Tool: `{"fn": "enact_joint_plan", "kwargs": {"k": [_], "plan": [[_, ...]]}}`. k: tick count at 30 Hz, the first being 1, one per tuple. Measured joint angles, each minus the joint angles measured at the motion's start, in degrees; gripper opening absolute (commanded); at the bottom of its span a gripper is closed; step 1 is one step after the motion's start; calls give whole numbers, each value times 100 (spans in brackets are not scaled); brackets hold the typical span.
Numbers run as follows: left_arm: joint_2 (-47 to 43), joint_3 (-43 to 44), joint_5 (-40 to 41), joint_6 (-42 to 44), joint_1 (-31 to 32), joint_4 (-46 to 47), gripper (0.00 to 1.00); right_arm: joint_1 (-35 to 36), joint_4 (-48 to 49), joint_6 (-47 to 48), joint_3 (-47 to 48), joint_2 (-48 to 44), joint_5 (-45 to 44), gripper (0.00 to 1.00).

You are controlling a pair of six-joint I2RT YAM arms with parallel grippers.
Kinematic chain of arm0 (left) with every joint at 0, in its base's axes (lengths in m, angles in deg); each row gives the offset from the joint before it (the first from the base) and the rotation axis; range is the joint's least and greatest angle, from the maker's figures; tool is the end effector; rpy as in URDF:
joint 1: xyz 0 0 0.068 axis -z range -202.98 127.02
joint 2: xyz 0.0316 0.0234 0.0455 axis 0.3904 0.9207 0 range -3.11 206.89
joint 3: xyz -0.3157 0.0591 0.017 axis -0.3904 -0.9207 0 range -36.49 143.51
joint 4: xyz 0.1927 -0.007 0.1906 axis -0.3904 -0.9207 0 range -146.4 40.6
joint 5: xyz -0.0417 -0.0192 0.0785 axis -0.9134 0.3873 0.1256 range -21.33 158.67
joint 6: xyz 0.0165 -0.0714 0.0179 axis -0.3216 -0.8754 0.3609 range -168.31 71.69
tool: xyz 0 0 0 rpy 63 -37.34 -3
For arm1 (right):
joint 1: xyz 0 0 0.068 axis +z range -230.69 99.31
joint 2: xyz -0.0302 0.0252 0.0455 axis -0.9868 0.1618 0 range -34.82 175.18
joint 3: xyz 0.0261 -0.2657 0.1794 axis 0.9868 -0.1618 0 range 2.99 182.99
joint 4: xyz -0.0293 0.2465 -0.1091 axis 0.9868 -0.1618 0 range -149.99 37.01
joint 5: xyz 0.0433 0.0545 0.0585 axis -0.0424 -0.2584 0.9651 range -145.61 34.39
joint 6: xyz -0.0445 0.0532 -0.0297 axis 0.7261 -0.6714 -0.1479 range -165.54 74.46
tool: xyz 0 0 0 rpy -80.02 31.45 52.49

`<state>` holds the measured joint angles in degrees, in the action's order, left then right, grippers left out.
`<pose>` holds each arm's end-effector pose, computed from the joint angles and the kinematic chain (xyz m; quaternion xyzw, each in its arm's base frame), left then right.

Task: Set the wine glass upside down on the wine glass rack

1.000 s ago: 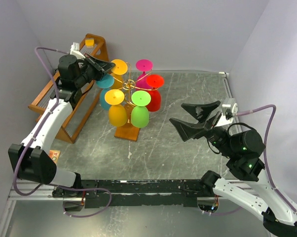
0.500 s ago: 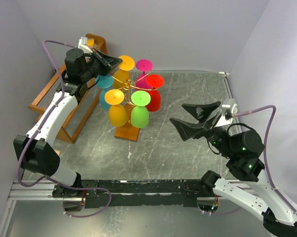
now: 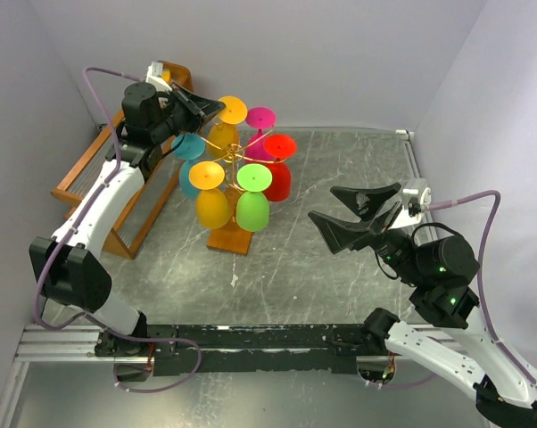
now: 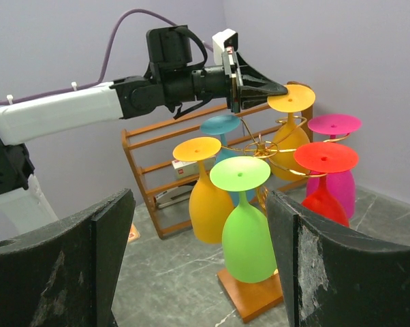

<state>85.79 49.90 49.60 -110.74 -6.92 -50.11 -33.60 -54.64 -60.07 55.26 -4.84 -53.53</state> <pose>0.3839 -0.1323 0.4689 -0.1776 0.7036 -0.5218 0.4486 0.0596 0.0675 0.4714 -0.1738 0.5419 0.4300 0.7009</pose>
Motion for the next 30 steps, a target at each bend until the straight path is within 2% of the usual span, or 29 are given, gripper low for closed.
{"fn": "enact_joint_plan", "kwargs": {"k": [13,30], "plan": [[437,610,48,267,31,-313,7,0,4,35,-59,-20,-39,79],[549,857,511,643,-13,-625,7,0,7,39,-59,39,-35,79]]}}
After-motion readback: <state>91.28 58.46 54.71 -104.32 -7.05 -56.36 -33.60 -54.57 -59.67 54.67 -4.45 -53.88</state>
